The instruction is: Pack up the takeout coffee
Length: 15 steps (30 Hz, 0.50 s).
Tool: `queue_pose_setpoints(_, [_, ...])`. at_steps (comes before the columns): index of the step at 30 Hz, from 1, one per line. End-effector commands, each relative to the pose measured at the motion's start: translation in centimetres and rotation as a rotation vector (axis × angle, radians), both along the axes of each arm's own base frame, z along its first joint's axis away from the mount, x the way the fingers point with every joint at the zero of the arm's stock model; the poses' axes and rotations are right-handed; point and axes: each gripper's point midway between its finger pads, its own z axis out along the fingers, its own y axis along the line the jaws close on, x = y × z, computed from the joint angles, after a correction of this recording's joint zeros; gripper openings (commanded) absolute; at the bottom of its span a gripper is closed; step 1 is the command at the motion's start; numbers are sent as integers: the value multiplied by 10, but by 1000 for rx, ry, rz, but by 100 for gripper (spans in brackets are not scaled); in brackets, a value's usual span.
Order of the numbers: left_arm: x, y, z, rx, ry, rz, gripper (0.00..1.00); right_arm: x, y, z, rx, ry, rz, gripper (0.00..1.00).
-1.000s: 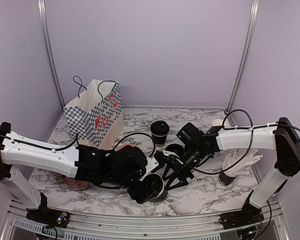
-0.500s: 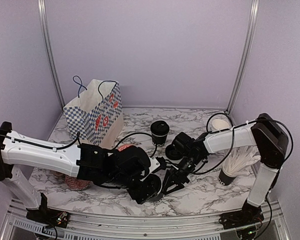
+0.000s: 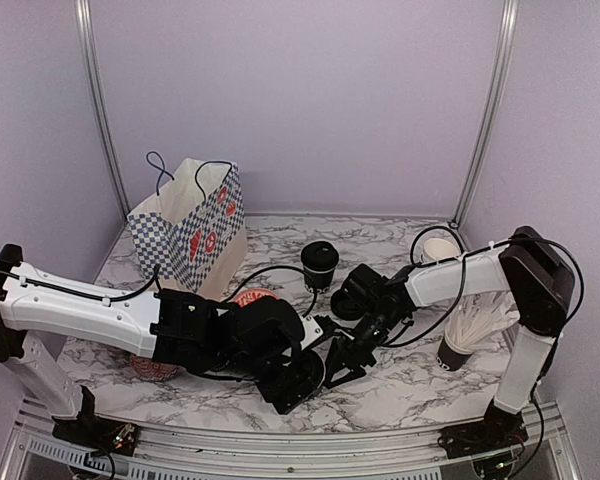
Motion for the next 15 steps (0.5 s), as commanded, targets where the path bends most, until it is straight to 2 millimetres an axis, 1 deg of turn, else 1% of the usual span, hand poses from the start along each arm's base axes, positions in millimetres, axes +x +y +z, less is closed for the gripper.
queue_pose_setpoints(1, [2,-2,19,-19,-38,1,99,13,1,1,-13,-51,-25,55])
queue_pose_setpoints(5, [11,0,28,-28,-84,34,99,18,-3,3,-19,-61,-40,58])
queue_pose_setpoints(9, [20,3,41,-51,-125,79,99,21,-8,8,-34,-96,-45,60])
queue_pose_setpoints(12, [24,7,55,-93,-126,137,99,20,-16,11,-66,-120,-42,62])
queue_pose_setpoints(15, [33,17,68,-145,-111,240,99,15,-26,16,-100,-134,-37,63])
